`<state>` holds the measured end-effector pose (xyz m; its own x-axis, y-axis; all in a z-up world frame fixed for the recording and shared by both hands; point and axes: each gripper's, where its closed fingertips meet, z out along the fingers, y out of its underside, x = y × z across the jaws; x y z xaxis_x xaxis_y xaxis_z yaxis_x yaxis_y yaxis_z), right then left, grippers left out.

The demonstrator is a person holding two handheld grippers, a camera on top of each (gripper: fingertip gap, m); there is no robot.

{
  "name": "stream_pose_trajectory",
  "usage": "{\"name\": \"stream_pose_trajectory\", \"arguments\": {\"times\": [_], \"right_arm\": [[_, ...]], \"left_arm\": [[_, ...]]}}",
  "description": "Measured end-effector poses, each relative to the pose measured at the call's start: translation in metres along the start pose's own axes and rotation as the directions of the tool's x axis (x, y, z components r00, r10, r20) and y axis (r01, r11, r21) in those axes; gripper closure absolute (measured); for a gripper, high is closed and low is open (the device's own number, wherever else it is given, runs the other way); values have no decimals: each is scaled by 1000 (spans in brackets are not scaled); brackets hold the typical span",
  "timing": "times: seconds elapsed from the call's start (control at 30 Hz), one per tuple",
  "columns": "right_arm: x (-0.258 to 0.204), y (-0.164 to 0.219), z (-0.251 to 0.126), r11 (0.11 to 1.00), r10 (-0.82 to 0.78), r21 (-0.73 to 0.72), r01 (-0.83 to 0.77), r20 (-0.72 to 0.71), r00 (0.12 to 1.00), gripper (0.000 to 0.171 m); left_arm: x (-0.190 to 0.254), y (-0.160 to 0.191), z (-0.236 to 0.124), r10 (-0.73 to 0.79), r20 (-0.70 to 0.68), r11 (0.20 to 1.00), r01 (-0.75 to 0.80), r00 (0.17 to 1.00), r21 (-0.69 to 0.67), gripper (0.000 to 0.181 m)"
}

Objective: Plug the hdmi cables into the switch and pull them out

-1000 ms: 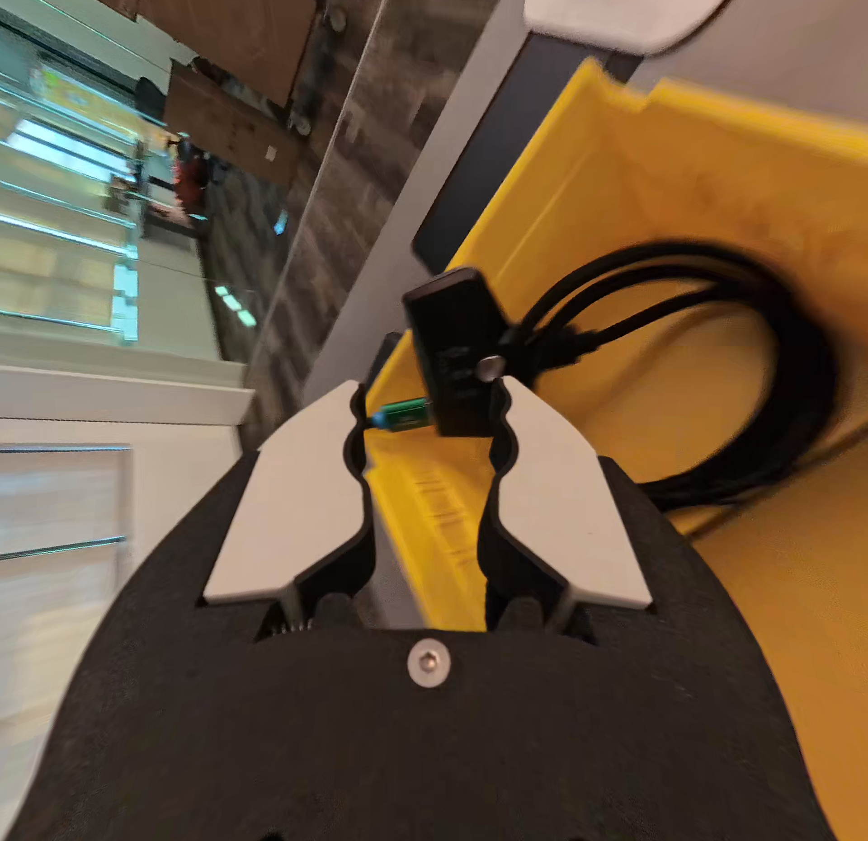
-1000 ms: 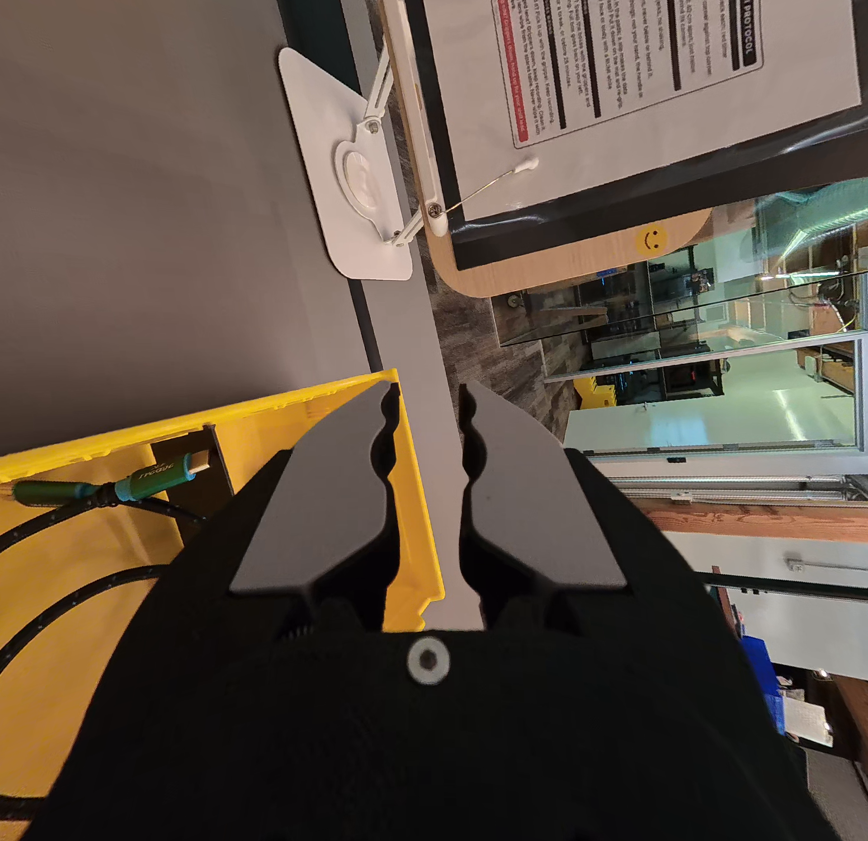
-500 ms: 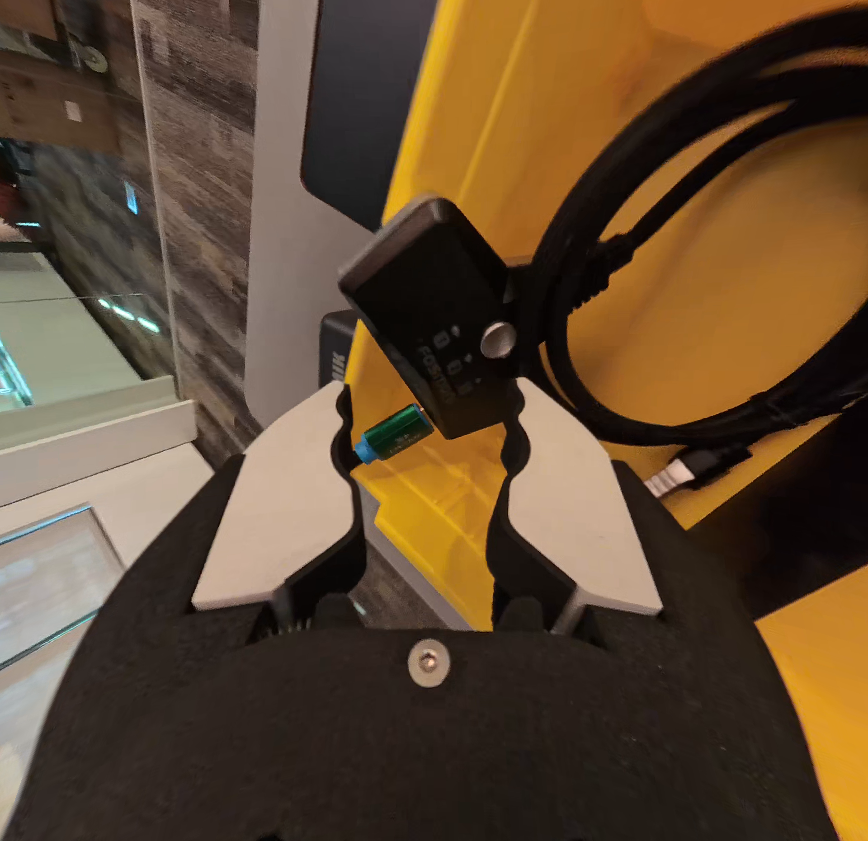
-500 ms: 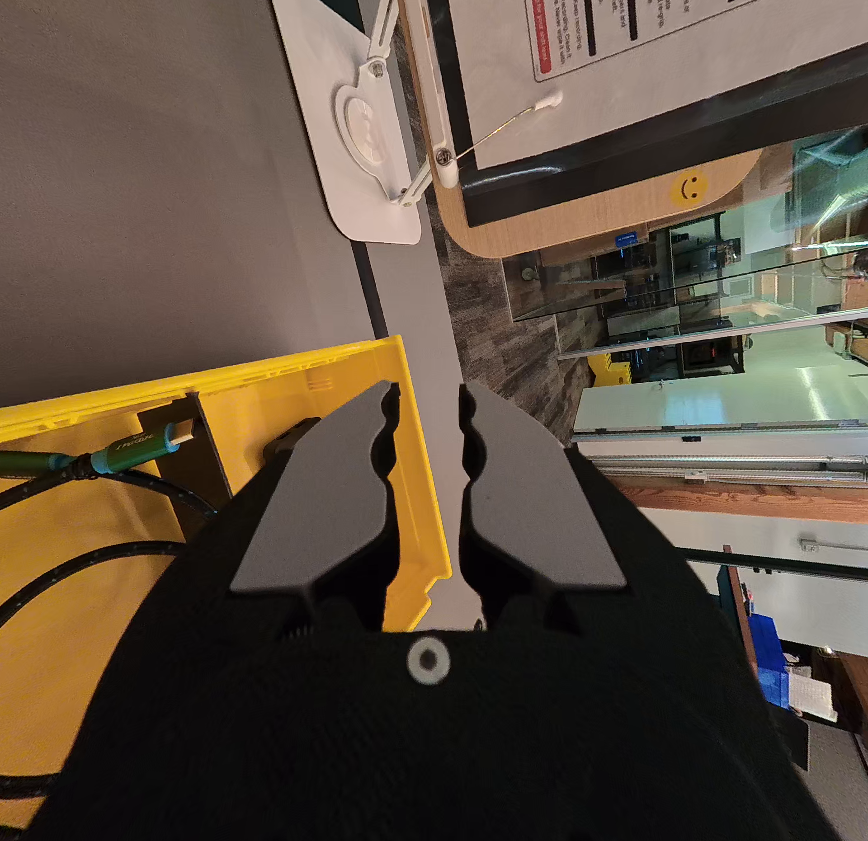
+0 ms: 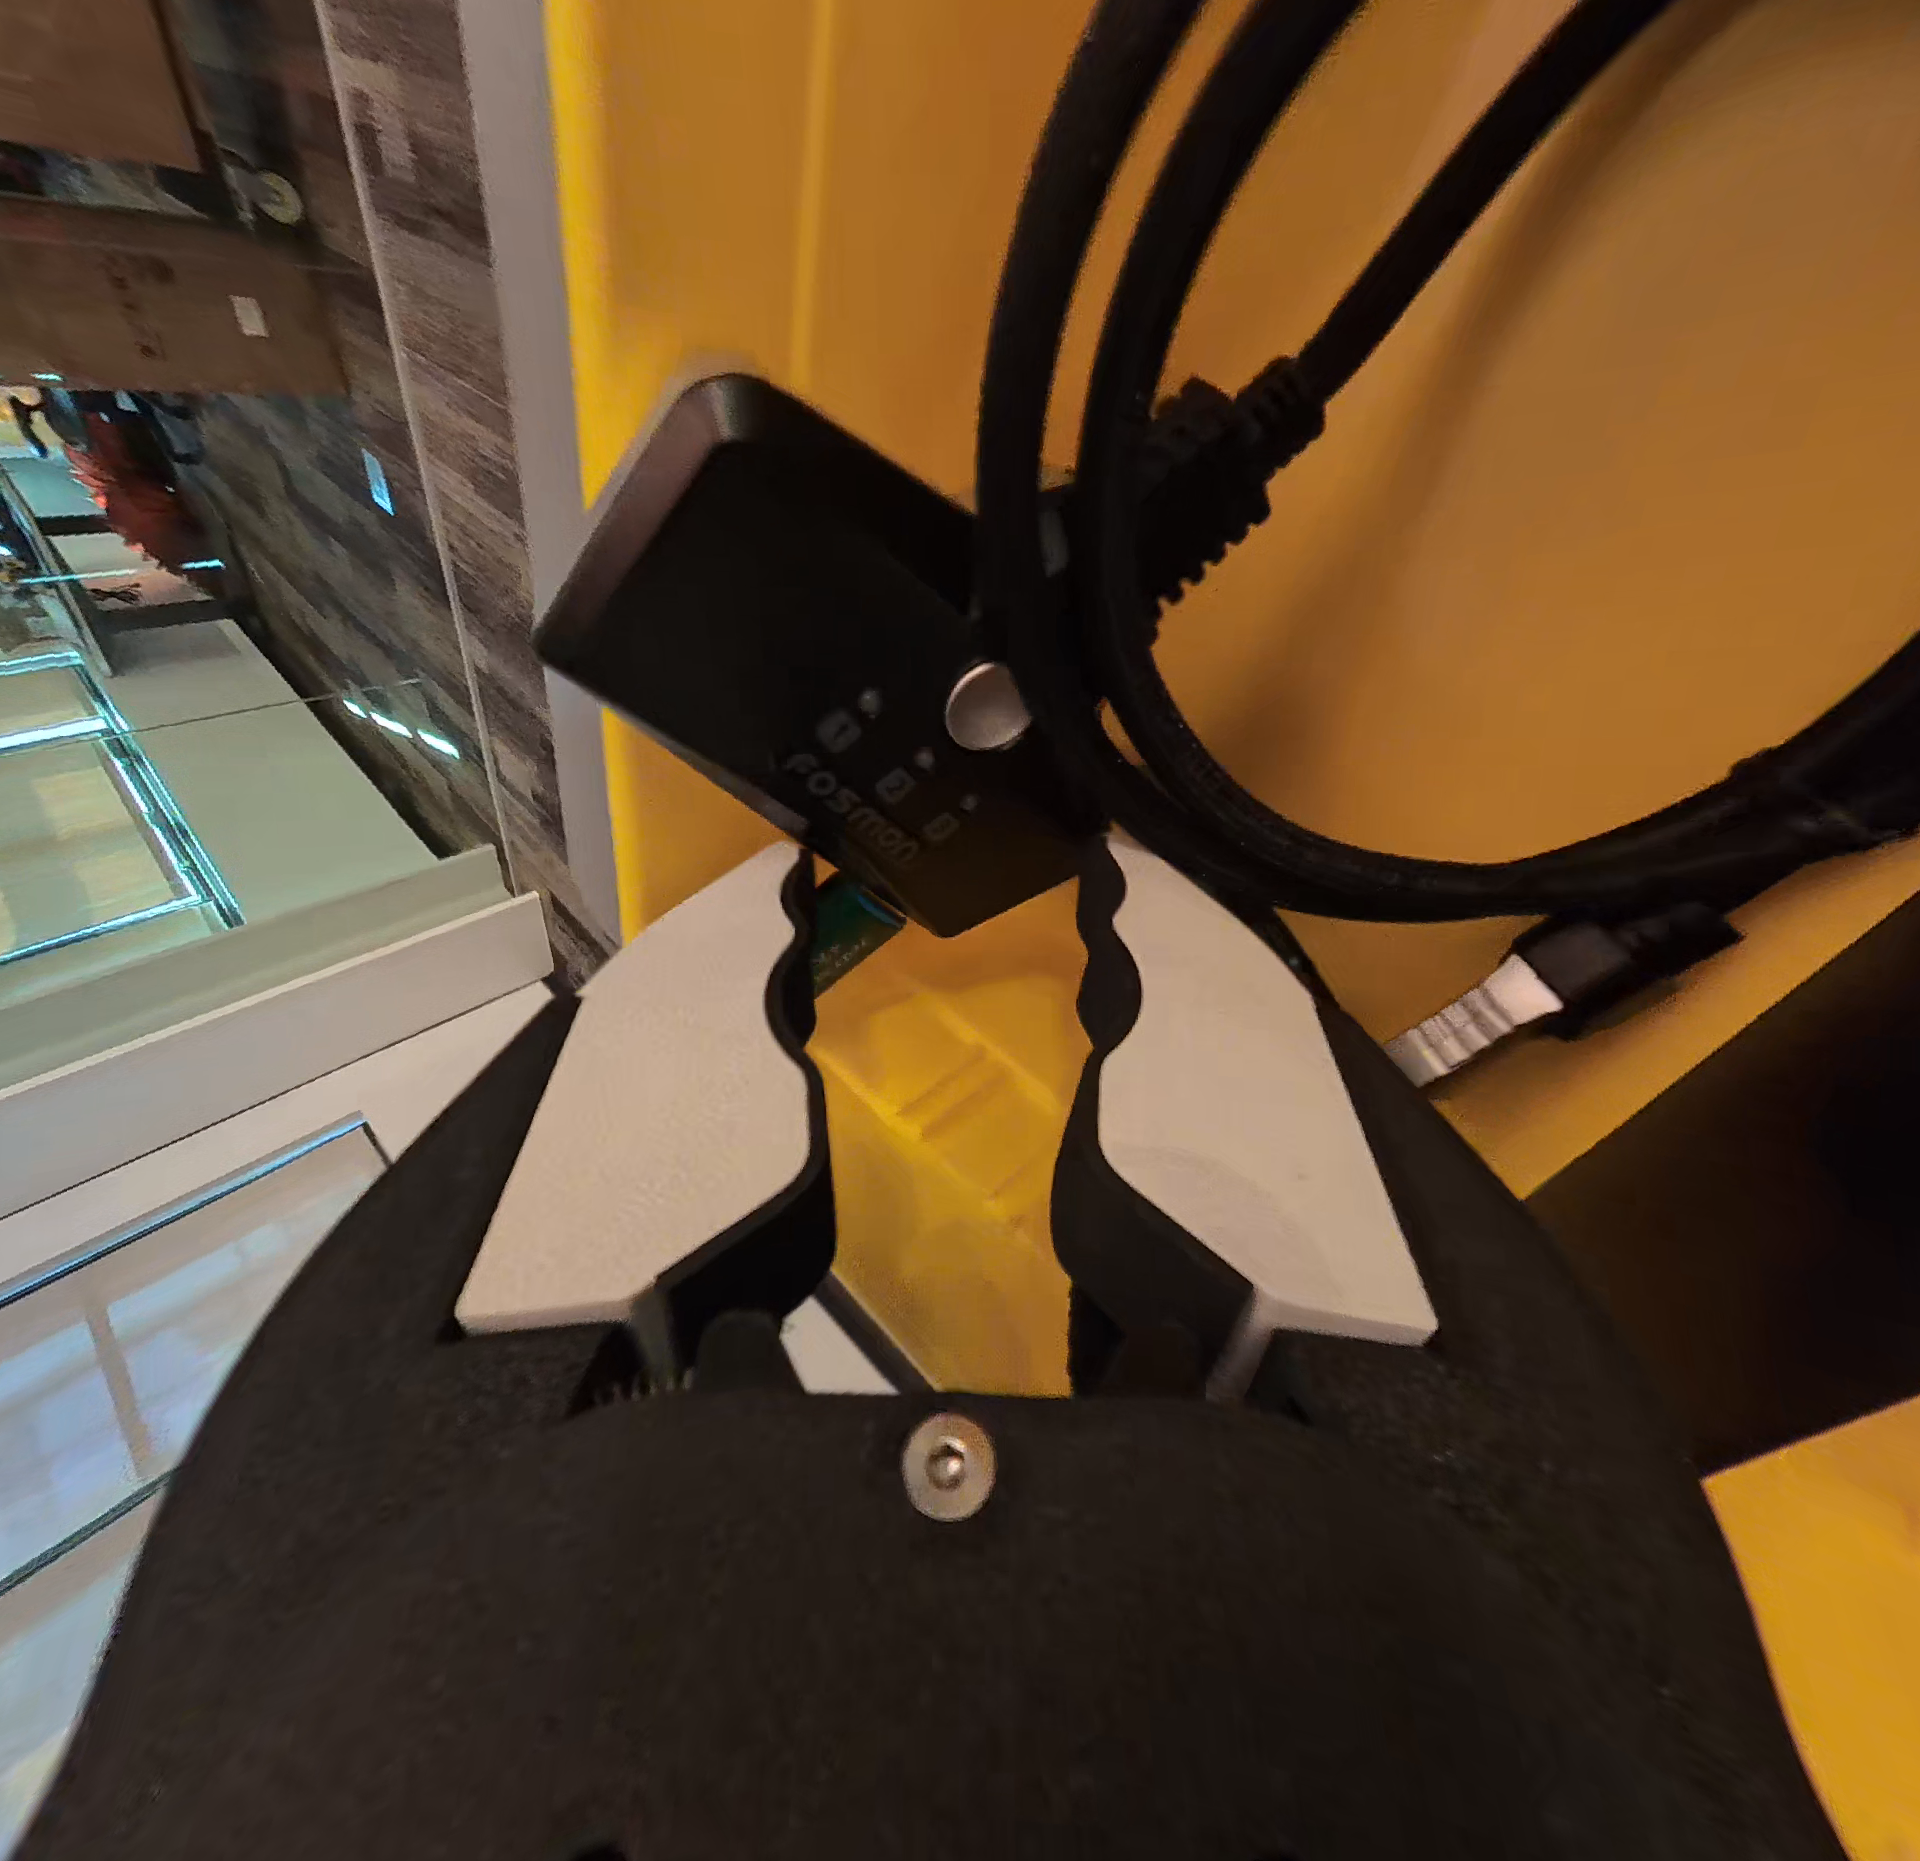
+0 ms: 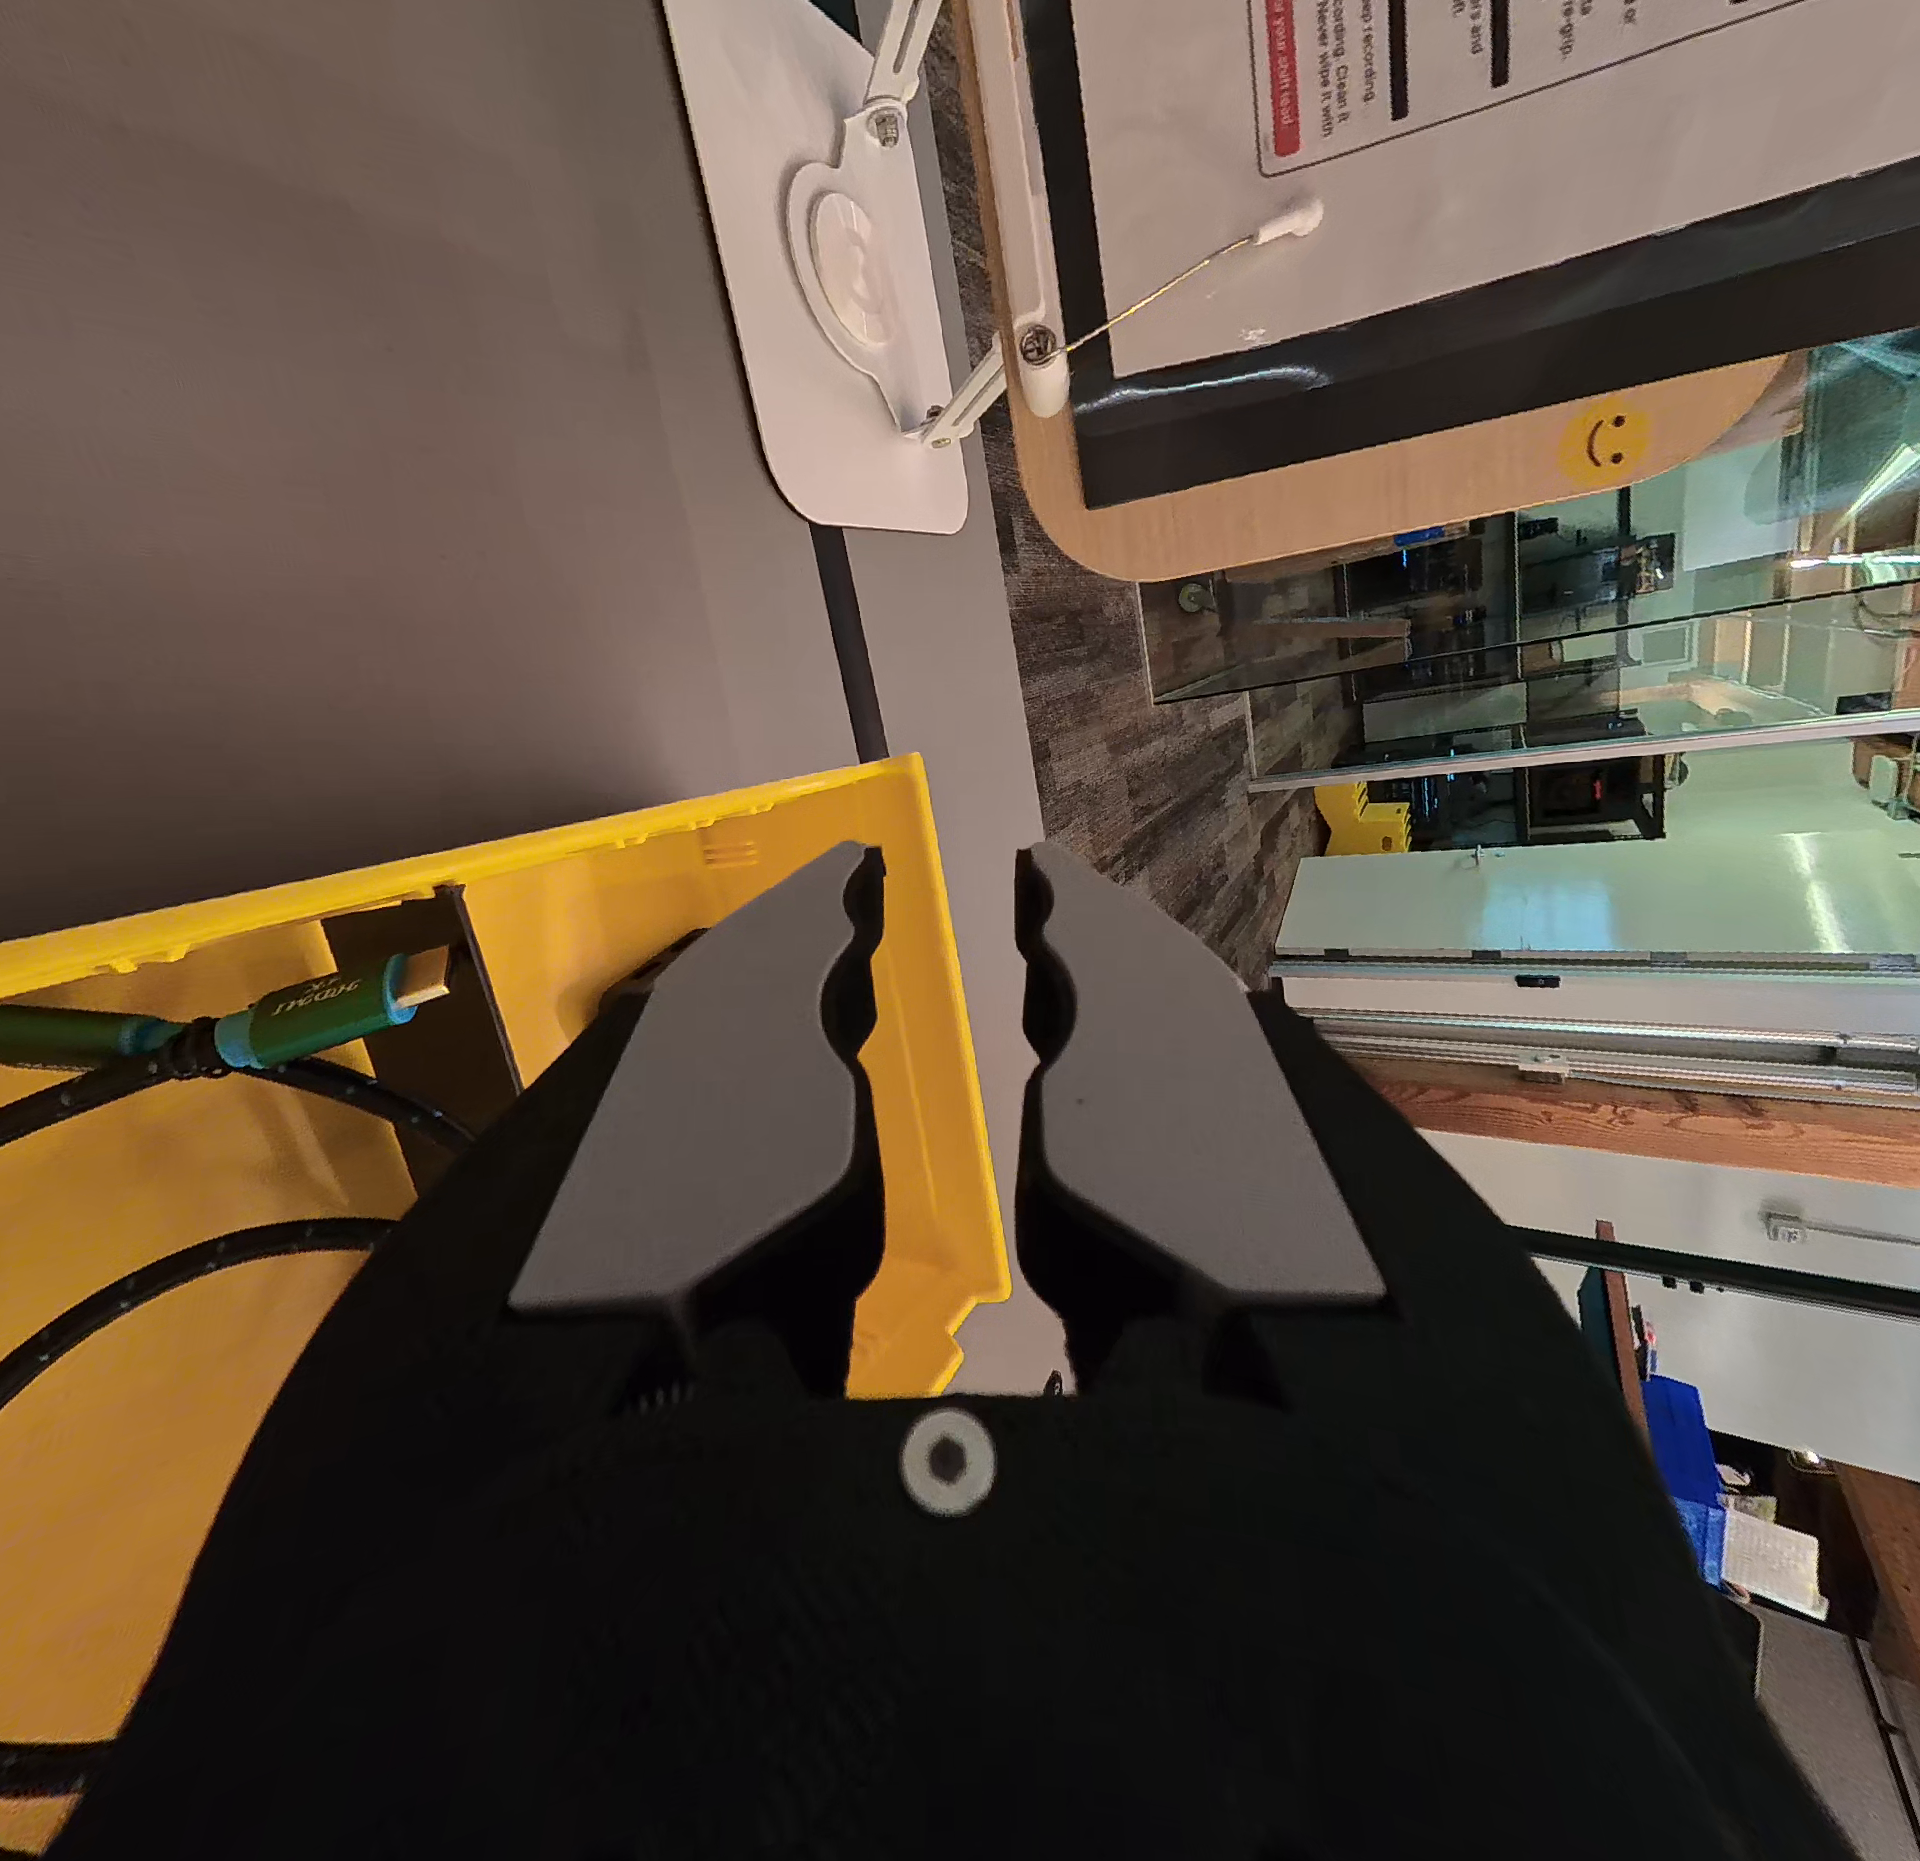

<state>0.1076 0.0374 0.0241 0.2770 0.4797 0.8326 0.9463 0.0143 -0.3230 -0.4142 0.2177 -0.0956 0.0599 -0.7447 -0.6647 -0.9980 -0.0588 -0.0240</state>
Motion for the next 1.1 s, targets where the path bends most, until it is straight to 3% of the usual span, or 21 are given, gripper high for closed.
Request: {"name": "stream_pose_trajectory", "arguments": {"times": [0.2,0.3,0.33,0.4,0.5,0.8,1.1], "right_arm": [[0,4,2,1000,5,-8,-4,2,1000,146],[0,7,2,1000,4,-19,-4,3,1000,146],[0,7,2,1000,5,-20,-5,4,1000,146],[0,8,2,1000,11,-19,-11,7,1000,146],[-1,11,3,1000,12,-28,-12,15,1000,146],[-9,15,10,998,8,-57,-5,50,999,146],[-12,21,15,997,18,-71,-13,64,998,146]], "left_arm": [[-4,-2,-8,-50,-94,999,50,994,-1,149],[-12,0,-17,-21,-97,1000,19,995,-16,178],[-18,3,-20,-23,-82,999,21,996,-28,178],[-34,11,-28,-36,-46,998,33,998,-61,157],[-57,24,-40,-65,1,994,65,998,-85,149],[-78,53,-41,-380,-164,925,367,911,-103,132],[-67,70,-18,-116,-177,963,67,977,-260,135]]}}
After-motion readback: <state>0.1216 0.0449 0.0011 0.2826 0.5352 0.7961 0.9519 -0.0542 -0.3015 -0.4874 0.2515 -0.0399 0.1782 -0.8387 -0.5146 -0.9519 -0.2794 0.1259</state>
